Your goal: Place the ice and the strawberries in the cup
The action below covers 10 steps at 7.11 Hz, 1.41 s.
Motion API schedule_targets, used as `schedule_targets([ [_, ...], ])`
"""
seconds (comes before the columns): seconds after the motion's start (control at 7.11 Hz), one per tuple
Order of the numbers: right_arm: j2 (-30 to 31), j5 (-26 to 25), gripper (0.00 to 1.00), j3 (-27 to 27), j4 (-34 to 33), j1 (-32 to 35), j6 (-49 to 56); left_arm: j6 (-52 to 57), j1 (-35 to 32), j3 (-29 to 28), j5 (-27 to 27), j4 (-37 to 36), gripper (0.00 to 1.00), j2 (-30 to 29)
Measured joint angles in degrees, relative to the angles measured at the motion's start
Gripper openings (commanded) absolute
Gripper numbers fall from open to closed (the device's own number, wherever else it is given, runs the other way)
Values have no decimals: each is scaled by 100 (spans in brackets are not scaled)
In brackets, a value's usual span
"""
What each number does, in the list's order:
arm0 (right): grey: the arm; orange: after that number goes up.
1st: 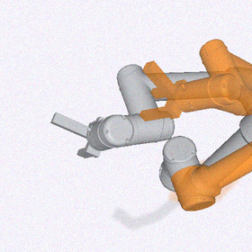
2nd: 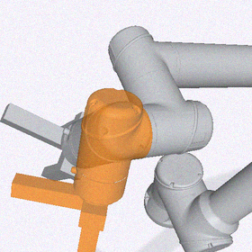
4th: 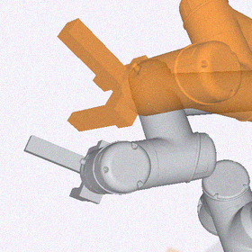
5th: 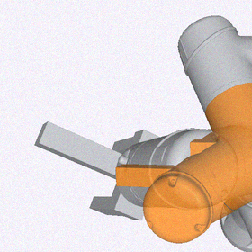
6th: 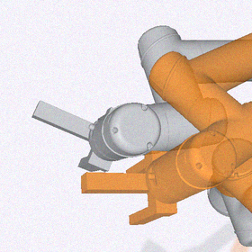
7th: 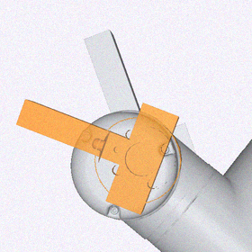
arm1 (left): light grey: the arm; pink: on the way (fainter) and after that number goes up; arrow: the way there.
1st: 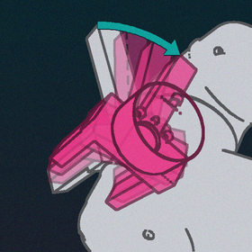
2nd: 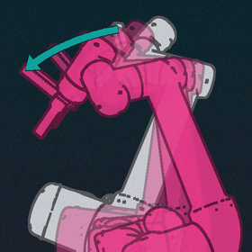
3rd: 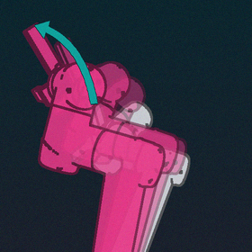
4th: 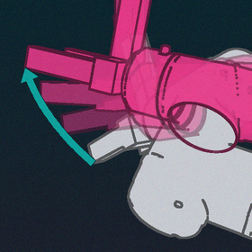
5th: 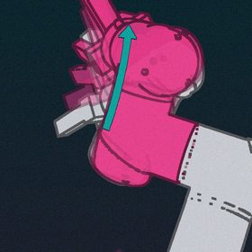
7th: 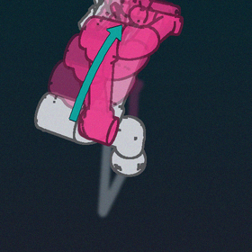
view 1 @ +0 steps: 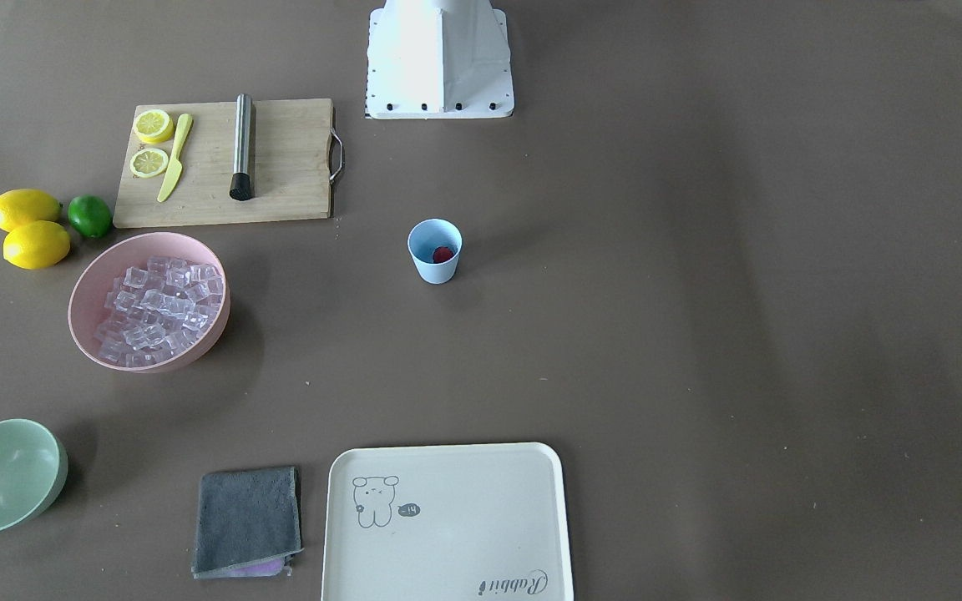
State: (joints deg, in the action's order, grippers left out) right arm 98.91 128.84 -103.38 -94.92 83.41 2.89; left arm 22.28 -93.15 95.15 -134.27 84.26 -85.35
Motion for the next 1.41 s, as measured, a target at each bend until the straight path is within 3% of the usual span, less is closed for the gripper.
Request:
schedule_targets([
  [1.41, 4, 25, 100, 121, 0, -6, 8, 2, 12, -281, -37, 2, 97, 10],
])
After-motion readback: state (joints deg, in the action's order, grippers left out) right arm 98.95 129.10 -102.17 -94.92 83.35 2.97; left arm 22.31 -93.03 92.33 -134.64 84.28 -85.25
